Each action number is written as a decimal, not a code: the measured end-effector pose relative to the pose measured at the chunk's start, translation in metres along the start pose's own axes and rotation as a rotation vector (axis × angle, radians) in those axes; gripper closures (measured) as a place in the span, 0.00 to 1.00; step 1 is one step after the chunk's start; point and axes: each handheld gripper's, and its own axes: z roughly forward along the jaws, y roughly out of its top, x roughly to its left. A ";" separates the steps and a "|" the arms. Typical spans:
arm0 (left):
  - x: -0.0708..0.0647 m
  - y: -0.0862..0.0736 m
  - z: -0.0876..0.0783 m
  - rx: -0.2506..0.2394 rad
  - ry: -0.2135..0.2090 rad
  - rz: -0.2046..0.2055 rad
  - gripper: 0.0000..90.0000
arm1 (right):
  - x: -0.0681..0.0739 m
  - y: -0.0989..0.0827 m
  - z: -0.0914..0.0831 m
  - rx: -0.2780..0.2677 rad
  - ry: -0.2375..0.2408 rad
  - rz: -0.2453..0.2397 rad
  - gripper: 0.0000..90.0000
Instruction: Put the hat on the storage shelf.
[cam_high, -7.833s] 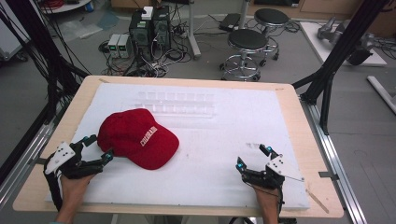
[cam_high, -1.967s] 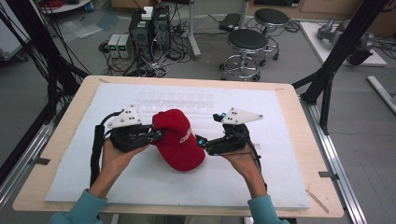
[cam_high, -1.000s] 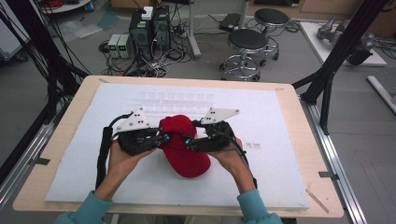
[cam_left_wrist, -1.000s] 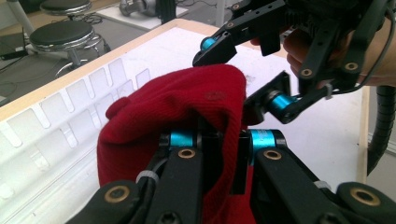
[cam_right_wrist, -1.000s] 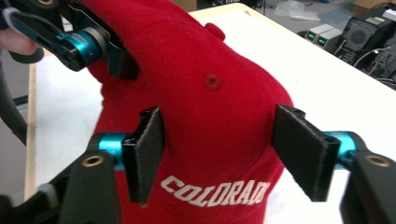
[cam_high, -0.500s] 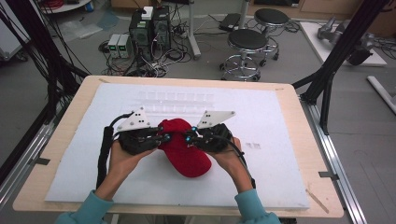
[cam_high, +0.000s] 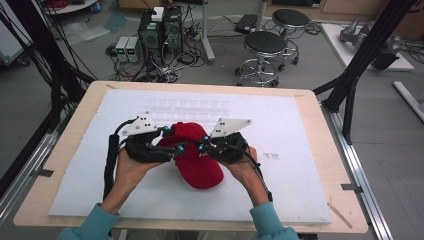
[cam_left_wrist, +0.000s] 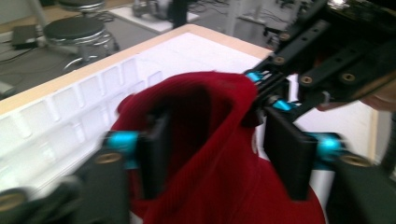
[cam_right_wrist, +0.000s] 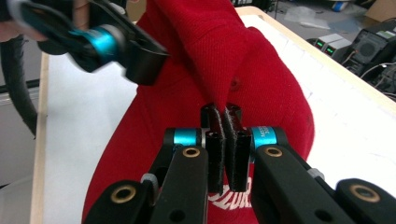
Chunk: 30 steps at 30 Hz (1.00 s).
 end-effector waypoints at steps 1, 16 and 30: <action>0.001 0.000 0.000 -0.002 0.028 -0.010 0.23 | 0.000 0.000 0.000 -0.002 -0.001 0.002 0.98; 0.009 -0.017 -0.013 0.006 -0.040 -0.097 0.04 | -0.004 0.002 -0.011 -0.039 -0.058 0.024 0.98; 0.003 -0.043 -0.012 0.077 -0.082 -0.127 0.04 | -0.005 0.009 -0.016 -0.068 -0.088 0.024 0.98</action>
